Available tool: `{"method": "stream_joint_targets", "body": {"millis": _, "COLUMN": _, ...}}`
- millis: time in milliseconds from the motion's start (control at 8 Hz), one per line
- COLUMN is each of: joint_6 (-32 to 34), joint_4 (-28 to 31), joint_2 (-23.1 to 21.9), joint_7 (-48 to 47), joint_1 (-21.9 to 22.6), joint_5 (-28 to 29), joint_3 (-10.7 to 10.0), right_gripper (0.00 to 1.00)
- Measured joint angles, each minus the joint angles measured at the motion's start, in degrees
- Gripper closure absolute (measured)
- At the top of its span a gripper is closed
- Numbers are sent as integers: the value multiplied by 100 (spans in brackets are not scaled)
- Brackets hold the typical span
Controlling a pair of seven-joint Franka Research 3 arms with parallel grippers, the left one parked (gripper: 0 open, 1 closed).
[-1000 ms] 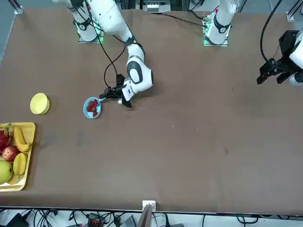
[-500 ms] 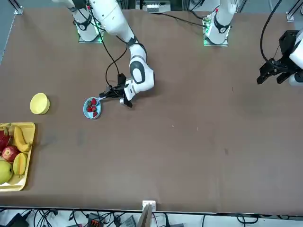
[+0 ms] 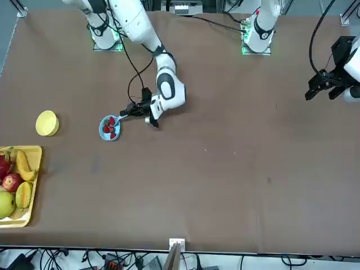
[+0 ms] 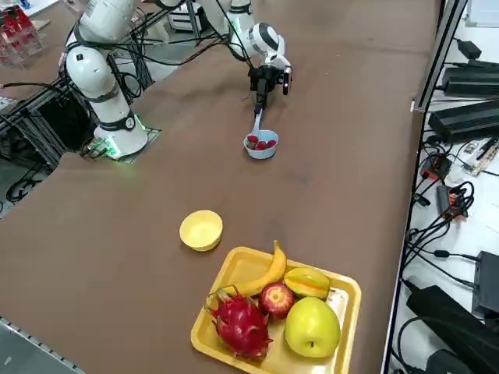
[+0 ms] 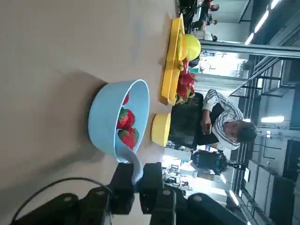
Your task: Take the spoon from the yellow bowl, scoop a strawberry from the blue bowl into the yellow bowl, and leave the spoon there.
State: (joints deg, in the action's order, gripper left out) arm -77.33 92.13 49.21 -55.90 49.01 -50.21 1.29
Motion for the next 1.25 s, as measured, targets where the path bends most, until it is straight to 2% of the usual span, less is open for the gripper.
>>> {"method": "stream_joint_targets", "body": {"millis": 1250, "joint_6": 347, "joint_4": -9, "joint_2": 161, "joint_7": 2, "joint_1": 188, "joint_5": -401, "joint_3": 0, "right_gripper": 89}}
